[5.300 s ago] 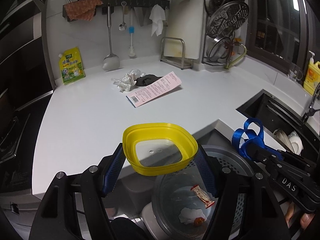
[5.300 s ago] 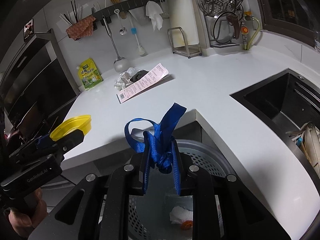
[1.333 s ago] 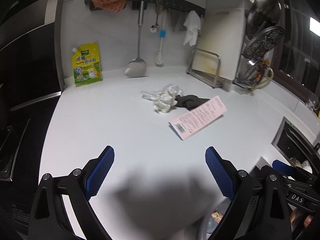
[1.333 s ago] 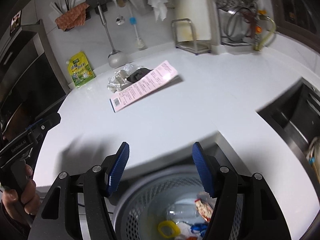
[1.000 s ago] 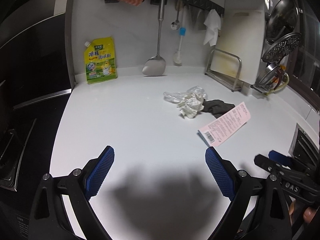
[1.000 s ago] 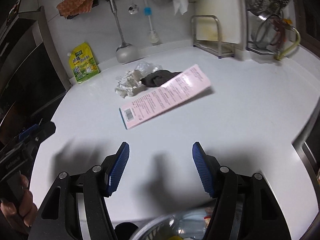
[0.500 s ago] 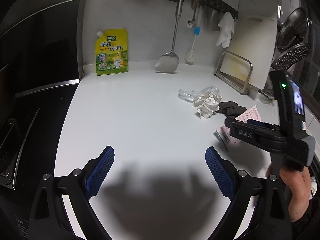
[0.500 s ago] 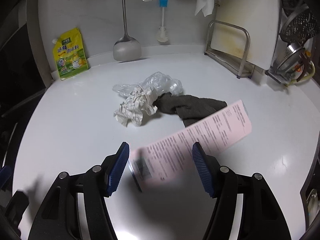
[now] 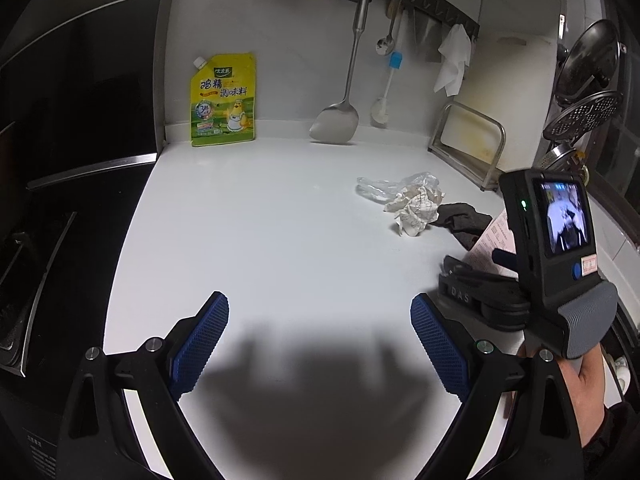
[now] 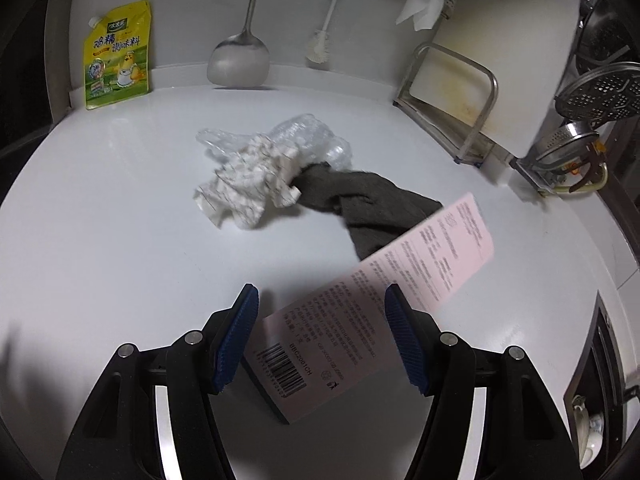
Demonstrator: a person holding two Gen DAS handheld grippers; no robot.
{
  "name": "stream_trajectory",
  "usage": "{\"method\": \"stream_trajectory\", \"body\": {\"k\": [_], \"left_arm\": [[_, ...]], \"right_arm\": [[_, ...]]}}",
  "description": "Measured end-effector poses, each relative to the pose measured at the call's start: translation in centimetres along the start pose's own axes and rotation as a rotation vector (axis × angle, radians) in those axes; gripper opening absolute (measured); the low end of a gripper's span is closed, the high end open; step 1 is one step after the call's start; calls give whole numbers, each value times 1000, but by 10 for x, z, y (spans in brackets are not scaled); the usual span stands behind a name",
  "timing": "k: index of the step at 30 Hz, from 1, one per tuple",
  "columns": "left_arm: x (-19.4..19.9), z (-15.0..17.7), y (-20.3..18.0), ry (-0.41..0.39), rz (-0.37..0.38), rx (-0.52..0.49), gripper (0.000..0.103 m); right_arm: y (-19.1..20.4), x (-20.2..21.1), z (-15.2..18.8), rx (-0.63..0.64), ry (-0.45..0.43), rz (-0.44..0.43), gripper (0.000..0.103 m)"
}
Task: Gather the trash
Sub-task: 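Grasp the pink receipt with the right tool and lift it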
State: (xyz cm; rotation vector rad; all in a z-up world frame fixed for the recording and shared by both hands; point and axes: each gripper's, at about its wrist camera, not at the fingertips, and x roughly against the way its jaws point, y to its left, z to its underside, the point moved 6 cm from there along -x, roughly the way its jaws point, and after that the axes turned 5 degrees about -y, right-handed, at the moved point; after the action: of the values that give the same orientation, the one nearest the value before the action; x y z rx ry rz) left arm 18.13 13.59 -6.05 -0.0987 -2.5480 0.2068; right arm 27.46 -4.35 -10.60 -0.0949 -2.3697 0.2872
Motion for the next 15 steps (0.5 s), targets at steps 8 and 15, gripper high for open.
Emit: {"method": "stream_trajectory", "body": {"k": [8, 15], "left_arm": [[-3, 3, -33, 15, 55, -16, 91], [-11, 4, -67, 39, 95, -40, 91]], "right_arm": [[-57, 8, 33, -33, 18, 53, 63], [-117, 8, 49, -151, 35, 16, 63]]}}
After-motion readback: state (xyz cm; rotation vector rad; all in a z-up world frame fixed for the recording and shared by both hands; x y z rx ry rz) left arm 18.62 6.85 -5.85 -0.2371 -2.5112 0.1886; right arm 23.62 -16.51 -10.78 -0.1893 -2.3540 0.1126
